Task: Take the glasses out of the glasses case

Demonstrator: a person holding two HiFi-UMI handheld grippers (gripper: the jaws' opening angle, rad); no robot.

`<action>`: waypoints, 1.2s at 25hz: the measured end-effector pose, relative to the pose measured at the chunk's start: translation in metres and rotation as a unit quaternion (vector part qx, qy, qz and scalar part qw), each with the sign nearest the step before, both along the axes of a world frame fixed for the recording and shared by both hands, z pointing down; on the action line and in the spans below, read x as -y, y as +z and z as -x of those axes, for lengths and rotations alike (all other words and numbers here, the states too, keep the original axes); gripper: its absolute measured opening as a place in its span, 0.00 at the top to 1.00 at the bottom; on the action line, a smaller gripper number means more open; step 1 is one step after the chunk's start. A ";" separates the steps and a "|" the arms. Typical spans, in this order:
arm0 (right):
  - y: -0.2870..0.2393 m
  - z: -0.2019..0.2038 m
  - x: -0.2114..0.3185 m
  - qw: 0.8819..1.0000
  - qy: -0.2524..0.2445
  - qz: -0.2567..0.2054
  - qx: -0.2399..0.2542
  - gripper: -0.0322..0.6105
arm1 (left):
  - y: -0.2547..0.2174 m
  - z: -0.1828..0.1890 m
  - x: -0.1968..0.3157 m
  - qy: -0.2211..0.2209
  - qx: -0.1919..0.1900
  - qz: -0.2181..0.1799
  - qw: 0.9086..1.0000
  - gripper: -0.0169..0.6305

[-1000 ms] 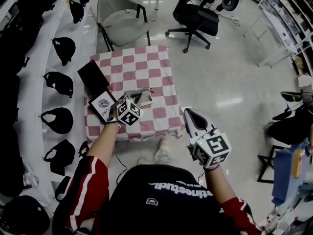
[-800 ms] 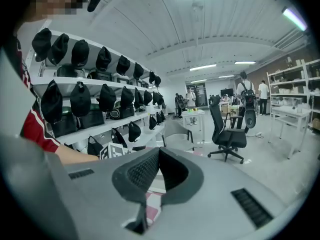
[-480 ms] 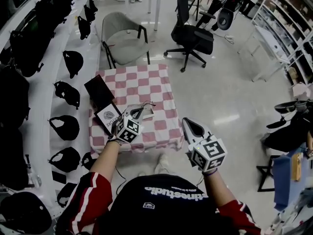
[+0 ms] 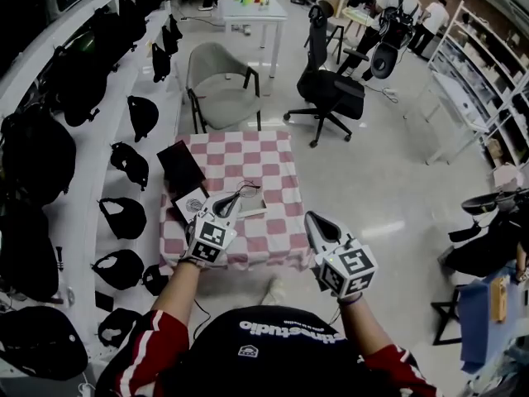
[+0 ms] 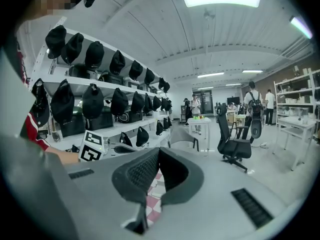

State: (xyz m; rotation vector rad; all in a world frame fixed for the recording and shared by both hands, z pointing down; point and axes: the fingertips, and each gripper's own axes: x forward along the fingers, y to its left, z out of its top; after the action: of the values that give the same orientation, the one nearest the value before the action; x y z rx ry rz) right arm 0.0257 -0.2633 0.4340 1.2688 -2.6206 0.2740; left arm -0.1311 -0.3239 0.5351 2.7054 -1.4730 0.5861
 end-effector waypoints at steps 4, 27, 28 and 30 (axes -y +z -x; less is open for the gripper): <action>-0.011 0.006 -0.007 1.000 0.001 -0.012 0.006 0.95 | -0.034 0.014 -0.016 -0.013 -0.029 -0.028 0.999 0.96; -0.058 0.011 -0.043 0.996 0.042 -0.062 0.047 0.95 | -0.166 0.071 -0.119 -0.056 -0.160 -0.156 0.973 0.95; -0.059 0.011 -0.045 0.996 0.046 -0.063 0.049 0.95 | -0.167 0.075 -0.123 -0.059 -0.158 -0.158 0.973 0.95; -0.061 0.010 -0.048 0.995 0.054 -0.065 0.048 0.95 | -0.169 0.078 -0.128 -0.060 -0.154 -0.158 0.974 0.95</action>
State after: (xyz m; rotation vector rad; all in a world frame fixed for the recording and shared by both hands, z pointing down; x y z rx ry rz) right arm 0.0156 -0.2156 0.3727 1.4771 -2.6934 0.1897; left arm -0.2095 -0.1955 0.3660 2.7290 -1.7479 -0.0816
